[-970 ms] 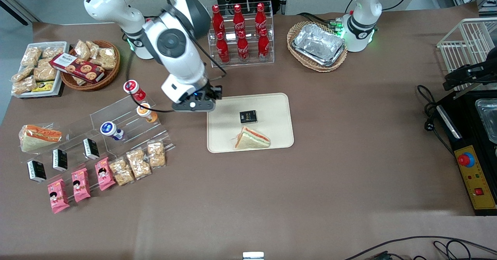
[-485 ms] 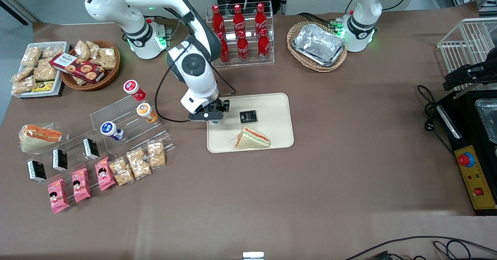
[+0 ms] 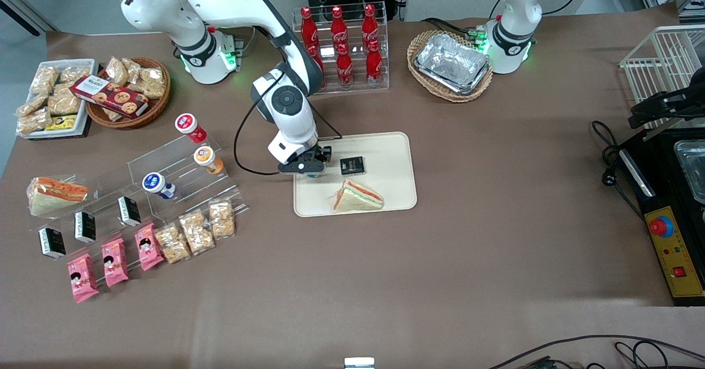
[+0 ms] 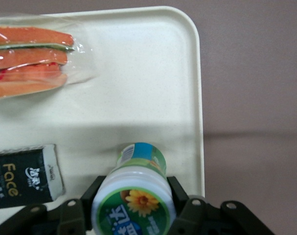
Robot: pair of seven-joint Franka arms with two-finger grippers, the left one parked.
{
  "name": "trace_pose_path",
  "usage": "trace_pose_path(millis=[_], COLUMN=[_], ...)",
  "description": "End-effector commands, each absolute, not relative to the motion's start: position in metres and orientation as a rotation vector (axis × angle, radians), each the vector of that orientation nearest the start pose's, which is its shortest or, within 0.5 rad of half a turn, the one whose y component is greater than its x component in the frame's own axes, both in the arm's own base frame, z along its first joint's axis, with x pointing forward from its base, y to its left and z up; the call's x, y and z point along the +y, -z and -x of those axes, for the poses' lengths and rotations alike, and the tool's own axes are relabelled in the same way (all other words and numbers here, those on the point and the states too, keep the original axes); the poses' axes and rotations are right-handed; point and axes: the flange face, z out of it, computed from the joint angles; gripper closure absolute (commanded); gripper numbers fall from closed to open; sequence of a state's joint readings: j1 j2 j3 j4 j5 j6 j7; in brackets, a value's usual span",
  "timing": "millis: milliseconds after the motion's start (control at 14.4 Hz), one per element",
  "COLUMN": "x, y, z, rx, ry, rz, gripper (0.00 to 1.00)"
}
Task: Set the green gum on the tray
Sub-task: 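Carry the green gum bottle over the cream tray and lower it, then open the right gripper and raise it away from the tray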
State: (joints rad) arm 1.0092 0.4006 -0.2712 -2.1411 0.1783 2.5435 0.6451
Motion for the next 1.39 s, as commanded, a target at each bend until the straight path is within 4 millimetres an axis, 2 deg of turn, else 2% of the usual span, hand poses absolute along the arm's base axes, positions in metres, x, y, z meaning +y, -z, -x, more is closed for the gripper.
trace_pose_path(millis=[0, 69, 139, 277, 416, 624, 970, 1178, 1317], x=[0.385, 0.384, 0.385, 0.374, 0.334, 0.26, 0.147, 0.091, 0.067], y=[-0.224, -0.226, -0.228, -0.245, -0.285, -0.348, -0.438, -0.493, -0.527], z=[-0.427, -0.428, -0.428, -0.436, -0.461, -0.494, -0.51, -0.52, -0.528], rx=[0.148, 0.147, 0.147, 0.076, 0.056, -0.026, 0.009, 0.032, 0.049], ry=[0.02, 0.015, 0.013, -0.004, -0.071, -0.158, -0.183, -0.201, -0.182], rz=[3.077, 3.075, 3.074, 3.067, 3.046, 2.994, 3.003, 3.033, 3.032], gripper=[0.04, 0.0, 0.0, 0.0, 0.0, 0.0, 0.0, 0.0, 0.0])
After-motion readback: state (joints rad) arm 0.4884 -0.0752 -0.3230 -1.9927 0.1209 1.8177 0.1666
